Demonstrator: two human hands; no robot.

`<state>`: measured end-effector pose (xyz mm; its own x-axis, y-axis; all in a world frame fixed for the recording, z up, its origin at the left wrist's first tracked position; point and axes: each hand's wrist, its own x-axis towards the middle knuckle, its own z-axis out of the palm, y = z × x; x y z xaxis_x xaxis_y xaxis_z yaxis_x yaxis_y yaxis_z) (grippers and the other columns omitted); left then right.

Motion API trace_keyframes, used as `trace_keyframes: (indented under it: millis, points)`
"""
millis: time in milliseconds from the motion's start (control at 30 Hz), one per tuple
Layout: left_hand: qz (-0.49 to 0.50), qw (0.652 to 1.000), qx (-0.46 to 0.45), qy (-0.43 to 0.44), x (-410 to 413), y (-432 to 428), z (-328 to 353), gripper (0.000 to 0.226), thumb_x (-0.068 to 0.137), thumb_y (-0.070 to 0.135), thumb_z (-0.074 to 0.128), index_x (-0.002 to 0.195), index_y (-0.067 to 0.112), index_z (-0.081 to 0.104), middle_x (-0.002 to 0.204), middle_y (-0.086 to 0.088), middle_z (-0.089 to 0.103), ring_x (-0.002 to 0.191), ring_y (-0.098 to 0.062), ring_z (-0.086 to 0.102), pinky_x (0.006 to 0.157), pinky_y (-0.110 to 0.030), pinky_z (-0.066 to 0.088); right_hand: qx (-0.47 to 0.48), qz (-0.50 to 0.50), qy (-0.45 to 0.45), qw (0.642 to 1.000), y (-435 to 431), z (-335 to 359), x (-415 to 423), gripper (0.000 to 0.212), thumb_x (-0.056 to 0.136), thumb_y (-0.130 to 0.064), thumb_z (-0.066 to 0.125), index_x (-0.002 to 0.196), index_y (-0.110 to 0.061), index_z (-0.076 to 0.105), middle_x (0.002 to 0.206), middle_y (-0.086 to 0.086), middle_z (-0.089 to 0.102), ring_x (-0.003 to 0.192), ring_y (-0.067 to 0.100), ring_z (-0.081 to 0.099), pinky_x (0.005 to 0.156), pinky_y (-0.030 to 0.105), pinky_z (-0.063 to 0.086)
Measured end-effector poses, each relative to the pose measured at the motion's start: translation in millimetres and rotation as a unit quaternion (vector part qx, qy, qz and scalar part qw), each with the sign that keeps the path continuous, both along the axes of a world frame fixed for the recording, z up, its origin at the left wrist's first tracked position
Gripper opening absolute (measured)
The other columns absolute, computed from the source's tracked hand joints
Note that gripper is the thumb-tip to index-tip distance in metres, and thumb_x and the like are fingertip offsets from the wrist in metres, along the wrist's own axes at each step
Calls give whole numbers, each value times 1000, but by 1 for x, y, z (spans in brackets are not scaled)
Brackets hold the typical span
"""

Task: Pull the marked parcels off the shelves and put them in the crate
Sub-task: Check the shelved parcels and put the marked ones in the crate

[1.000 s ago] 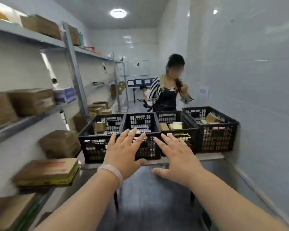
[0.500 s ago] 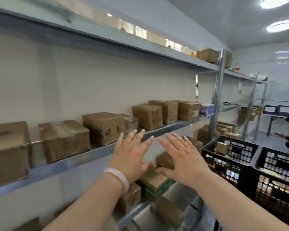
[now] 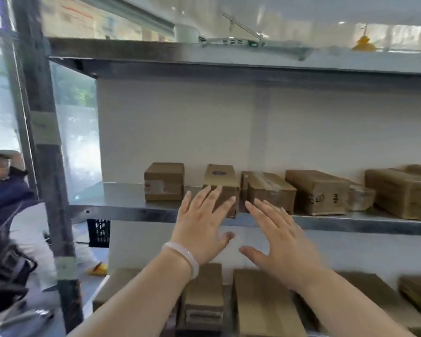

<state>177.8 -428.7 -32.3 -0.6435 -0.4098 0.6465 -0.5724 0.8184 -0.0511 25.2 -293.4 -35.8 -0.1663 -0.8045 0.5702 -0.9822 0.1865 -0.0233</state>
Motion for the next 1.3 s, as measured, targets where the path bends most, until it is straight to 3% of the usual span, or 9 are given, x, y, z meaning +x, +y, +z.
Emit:
trace_keyframes:
  millis: [67,200,300,467,667,867,1000,1133,1300]
  points:
    - [23,1000,5,4,23,-13,2,70,92,64,41,152,42,11,164,6,6,151,-18,-2,122,-47,-3,0,42,10,999,-21,3,25,82,82,-78,32,146,-52,-11,153,-27,-7,128,-16,-34,105,18,-18]
    - [56,998,10,19,62,-49,12,69,92,63,42,152,40,16,164,4,9,151,-20,4,123,-46,5,-55,107,17,993,-59,29,66,75,88,-69,38,150,-46,4,158,-16,20,141,-5,4,108,16,-5]
    - [61,996,44,38,83,-87,18,68,90,61,47,151,42,21,164,5,11,151,-20,7,123,-44,7,-82,137,-26,987,-97,46,92,74,90,-61,45,151,-41,8,158,-14,19,140,-7,6,109,15,3]
    - [41,994,90,55,96,-152,27,65,88,52,50,148,42,27,163,3,12,149,-20,8,121,-42,14,-28,98,-36,994,-177,55,128,71,94,-50,48,154,-32,14,161,-6,18,147,14,16,117,32,16]
    - [-5,983,179,46,89,-218,37,71,90,48,54,152,36,21,163,-5,10,148,-30,13,118,-43,22,-44,-20,-324,945,-257,58,112,72,95,-52,45,154,-30,11,162,-2,15,147,20,18,114,39,24]
    - [-77,945,309,79,75,-241,38,65,91,51,56,149,30,35,154,-1,34,132,-24,43,103,-24,34,-97,-54,-569,815,-293,50,91,71,93,-54,50,152,-24,26,153,9,36,135,31,40,110,43,36]
    - [-82,939,312,123,79,-237,37,56,93,46,56,145,27,44,151,-1,37,130,-20,46,105,-23,35,-137,-23,-564,814,-295,42,91,51,96,-50,48,136,-20,52,131,7,58,118,27,54,103,42,43]
    - [-77,923,318,205,84,-226,43,44,94,49,54,133,27,56,138,0,47,97,-10,52,88,-20,38,-225,36,-546,806,-285,45,101,29,96,-45,51,120,-30,58,116,-2,62,108,18,57,94,35,46]
    - [-71,882,383,265,82,-214,53,60,89,59,56,141,31,47,136,-11,48,110,-22,55,95,-34,48,-257,97,-390,879,-263,47,117,41,90,-42,64,128,-29,55,116,-14,52,107,1,49,82,10,38]
